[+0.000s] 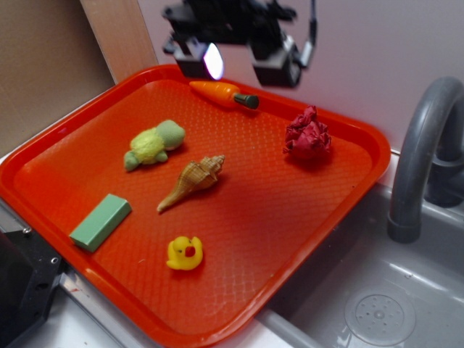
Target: Grab the red paper.
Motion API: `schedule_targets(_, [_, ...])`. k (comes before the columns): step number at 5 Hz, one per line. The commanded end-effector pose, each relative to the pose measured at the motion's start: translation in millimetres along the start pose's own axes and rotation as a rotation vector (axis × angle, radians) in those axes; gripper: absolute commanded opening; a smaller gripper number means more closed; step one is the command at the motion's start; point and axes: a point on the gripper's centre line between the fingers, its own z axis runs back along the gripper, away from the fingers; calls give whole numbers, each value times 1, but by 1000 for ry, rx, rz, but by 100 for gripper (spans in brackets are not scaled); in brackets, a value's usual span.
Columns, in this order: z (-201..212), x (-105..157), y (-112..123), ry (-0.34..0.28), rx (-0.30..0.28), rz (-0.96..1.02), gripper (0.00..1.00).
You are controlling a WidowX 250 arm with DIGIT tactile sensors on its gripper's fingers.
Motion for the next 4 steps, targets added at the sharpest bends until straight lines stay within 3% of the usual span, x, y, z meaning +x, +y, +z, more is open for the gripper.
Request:
schedule_targets(1, [-23, 10, -25, -140, -69, 75, 100])
schedule_targets(2, [-35, 25, -41, -185, -98, 118, 100])
schedule_targets(3, [-51, 38, -50, -233, -73, 157, 100])
schedule_targets(4, [-69, 46, -53, -225, -45, 179, 100])
